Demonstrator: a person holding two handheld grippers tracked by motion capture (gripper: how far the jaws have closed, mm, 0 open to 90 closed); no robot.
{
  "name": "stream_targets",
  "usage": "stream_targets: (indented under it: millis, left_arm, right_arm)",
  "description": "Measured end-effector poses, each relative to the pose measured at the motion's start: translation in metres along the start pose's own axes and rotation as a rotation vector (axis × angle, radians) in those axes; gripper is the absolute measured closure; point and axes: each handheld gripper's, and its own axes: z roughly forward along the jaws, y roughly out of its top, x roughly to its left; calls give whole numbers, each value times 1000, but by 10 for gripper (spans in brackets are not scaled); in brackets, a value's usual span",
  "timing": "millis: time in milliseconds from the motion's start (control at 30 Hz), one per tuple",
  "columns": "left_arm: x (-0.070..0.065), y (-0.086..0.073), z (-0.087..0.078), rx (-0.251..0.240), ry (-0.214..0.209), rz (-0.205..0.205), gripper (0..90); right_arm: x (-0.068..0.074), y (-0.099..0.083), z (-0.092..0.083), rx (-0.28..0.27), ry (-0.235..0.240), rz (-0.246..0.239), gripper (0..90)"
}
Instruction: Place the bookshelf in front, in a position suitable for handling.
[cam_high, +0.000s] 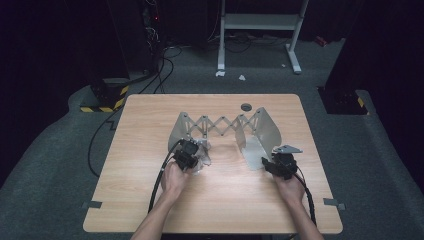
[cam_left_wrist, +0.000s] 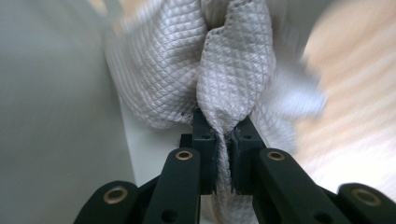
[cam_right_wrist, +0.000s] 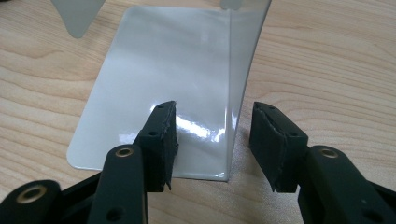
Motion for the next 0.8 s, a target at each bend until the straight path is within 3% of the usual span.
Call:
stream_targets:
  millis: [133, 200, 367, 533, 633, 800]
  left_arm:
    - [0, -1, -2, 16, -10, 4, 828]
    - [3, 1, -2, 16, -35, -23, 829]
    - [15, 22, -19, -89, -49, -92, 830]
    - [12, 59, -58, -218, -58, -67, 829]
    - [6, 69, -76, -263, -63, -38, 829]
    - [-4, 51, -67, -218, -84, -10, 829]
  right_arm:
    - [0, 0, 0, 0, 0, 0, 516]
    - [0, 0, 0, 0, 0, 0, 515]
    - [0, 0, 0, 0, 1, 0, 515]
    - [0, 0, 0, 0, 1, 0, 515]
    - [0, 0, 0, 0, 1, 0, 514]
    - [0, 0, 0, 0, 2, -1, 515]
